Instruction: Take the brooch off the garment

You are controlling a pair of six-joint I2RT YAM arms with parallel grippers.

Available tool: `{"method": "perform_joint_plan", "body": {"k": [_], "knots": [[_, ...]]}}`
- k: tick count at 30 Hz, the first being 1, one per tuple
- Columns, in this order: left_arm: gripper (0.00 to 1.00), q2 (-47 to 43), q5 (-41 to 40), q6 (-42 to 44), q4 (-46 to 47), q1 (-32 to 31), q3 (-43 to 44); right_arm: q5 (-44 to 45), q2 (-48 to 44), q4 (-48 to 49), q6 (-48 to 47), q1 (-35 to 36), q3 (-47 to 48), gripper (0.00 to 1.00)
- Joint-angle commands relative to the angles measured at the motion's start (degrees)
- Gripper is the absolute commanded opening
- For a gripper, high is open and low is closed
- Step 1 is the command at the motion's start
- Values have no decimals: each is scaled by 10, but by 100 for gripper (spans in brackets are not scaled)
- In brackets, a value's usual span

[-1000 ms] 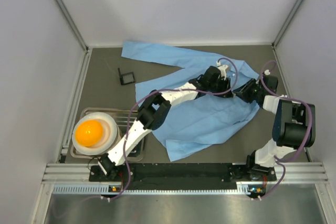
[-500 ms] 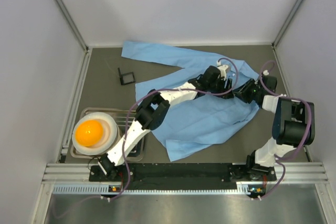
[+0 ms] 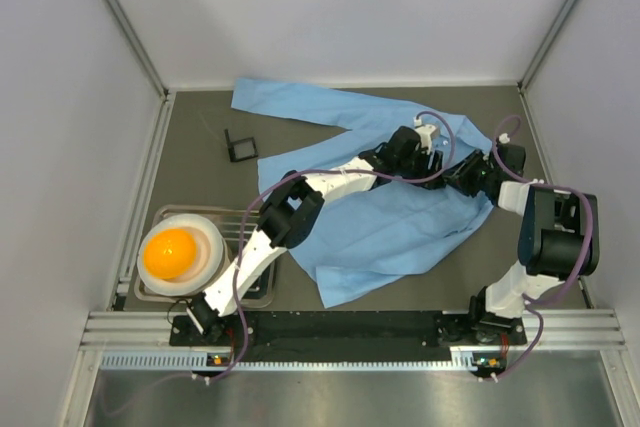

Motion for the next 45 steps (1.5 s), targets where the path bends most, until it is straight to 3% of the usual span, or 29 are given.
{"method": "perform_joint_plan", "body": {"k": [1,6,10,16,21,32,34,37,45], "knots": [[69,-35,-6,10,18,-8,-2,-9,0,17,-7,10,12,33],[72,-40,-20,29,28,-19,-16,-9,-3,16,-4,10,13,34],[59,-31,-41,27,35,-20,-6,-11,-6,17,-2,11,12,35],[52,-16,-49,27,35,-20,10,-15,-5,20,7,12,12,36],[40,-20,-61,27,37,-20,9,5,-8,7,8,13,12,36],[26,-32,-57,25,39,-20,-3,67,-20,-41,-3,22,22,47],[30,-32,-54,24,39,-20,-3,71,-21,-41,-3,23,23,47],[46,-38,-59,28,31,-21,-8,54,-20,-37,6,25,28,47],[61,-59,-93,85,36,-27,-37,18,-29,17,31,25,12,42]]}}
